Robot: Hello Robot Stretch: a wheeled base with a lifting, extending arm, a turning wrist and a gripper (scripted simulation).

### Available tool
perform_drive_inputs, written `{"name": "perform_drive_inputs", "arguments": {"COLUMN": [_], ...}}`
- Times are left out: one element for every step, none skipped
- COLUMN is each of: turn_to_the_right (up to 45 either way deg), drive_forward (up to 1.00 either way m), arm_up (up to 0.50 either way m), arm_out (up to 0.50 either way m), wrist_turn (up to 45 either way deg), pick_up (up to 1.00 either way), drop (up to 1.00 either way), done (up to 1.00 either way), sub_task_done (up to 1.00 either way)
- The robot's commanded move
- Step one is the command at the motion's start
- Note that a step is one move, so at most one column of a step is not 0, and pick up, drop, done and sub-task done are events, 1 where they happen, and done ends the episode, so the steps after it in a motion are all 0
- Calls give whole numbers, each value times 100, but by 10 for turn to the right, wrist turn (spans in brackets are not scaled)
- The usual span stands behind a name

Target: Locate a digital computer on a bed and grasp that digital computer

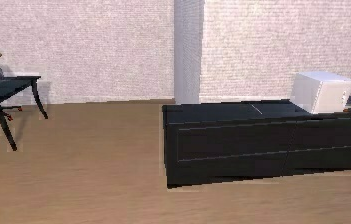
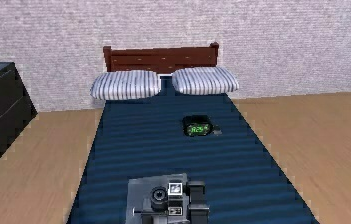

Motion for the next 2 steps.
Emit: {"name": "perform_drive_inputs", "arguments": {"turn_to_the_right": [0,0], "drive_forward": [0,0], "arm_up": [0,0], "arm_out": [0,0], "wrist_turn": [450,450], "pick_up": [0,0], "drop": [0,0], "done": [0,0], "sub_task_done": [0,0]}}
